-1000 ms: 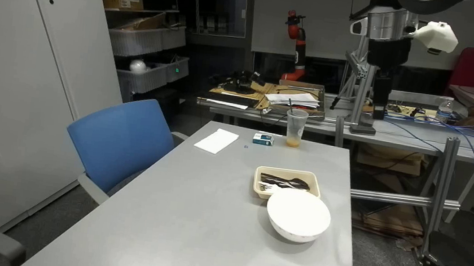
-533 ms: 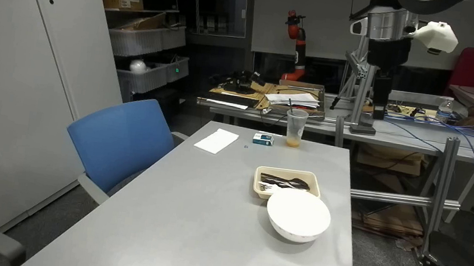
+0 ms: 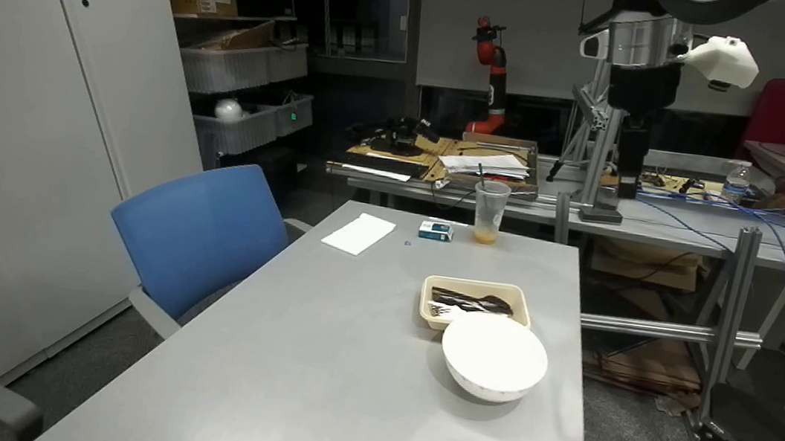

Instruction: Transfer the balls from the plate to the bowl

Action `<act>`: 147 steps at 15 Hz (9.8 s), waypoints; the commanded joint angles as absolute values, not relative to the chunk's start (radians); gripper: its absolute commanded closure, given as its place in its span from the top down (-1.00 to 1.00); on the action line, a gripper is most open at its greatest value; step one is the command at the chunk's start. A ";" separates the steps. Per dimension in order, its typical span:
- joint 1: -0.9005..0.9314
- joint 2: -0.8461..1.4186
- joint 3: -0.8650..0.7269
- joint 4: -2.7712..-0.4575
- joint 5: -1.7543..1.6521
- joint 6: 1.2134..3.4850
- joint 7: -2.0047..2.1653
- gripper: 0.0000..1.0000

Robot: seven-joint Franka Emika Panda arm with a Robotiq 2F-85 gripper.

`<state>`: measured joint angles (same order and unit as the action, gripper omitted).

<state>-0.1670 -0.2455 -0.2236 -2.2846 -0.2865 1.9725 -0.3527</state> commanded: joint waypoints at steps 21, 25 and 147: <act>-0.064 -0.018 -0.071 -2.028 -0.235 1.985 -0.229 1.00; -0.015 0.008 -0.012 -2.141 -0.218 2.062 -0.176 1.00; -0.104 0.415 -0.007 -2.300 -0.102 2.654 -0.225 1.00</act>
